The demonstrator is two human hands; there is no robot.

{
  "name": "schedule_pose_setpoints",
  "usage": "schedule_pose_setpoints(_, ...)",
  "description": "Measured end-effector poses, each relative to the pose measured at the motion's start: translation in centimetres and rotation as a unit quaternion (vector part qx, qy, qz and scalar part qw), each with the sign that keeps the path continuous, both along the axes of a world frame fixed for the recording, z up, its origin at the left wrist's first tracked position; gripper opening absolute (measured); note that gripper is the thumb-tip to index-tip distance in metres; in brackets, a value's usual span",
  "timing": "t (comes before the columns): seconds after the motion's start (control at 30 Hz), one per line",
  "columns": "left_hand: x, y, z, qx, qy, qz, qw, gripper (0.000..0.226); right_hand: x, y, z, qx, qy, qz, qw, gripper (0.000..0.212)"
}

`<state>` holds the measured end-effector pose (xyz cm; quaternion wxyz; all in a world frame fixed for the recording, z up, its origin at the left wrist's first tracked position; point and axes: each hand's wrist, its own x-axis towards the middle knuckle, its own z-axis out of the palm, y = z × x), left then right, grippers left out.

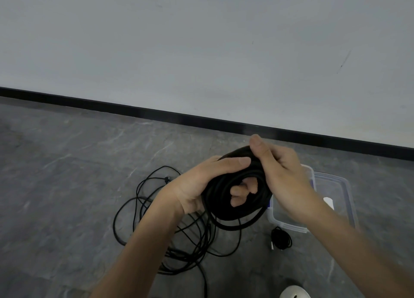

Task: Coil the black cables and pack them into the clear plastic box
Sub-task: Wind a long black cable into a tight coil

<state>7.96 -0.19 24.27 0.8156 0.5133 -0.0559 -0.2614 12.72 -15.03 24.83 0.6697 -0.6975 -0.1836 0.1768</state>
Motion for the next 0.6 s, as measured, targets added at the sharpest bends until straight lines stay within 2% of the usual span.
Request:
schedule_pose_setpoints(0.1, 0.1, 0.1, 0.3, 0.069, 0.001, 0.066, 0.995, 0.038, 0.0, 0.2, -0.5, 0.018, 0.004, -0.027, 0.999, 0.049)
schedule_pose_setpoints(0.17, 0.3, 0.2, 0.1, 0.111, 0.002, 0.112, 0.987, 0.04, 0.0, 0.3, -0.8, 0.011, -0.013, -0.061, 0.998, 0.048)
schedule_pose_setpoints(0.23, 0.4, 0.2, 0.0, 0.116, 0.004, 0.15, 0.982, 0.04, 0.1, 0.4, -1.0, -0.007, -0.028, -0.1, 0.995, 0.053)
schedule_pose_setpoints(0.33, 0.3, 0.2, 0.1, 0.167, -0.044, 0.145, 0.974, 0.021, 0.3, 0.4, -1.4, -0.029, -0.052, -0.133, 0.989, 0.063)
schedule_pose_setpoints(0.37, 0.2, 0.1, 0.2, 0.203, -0.066, 0.137, 0.967, 0.013, 0.4, 0.4, -1.6, -0.033, -0.055, -0.13, 0.989, 0.067)
schedule_pose_setpoints(0.43, 0.3, -0.3, 0.0, 0.248, -0.098, 0.148, 0.952, 0.014, 0.5, 0.2, -1.5, -0.038, -0.042, -0.112, 0.992, 0.069)
schedule_pose_setpoints(0.6, 0.4, -0.6, -0.4, 0.257, -0.116, 0.192, 0.94, 0.015, 1.4, -1.0, -1.9, -0.072, 0.066, -0.014, 0.995, 0.062)
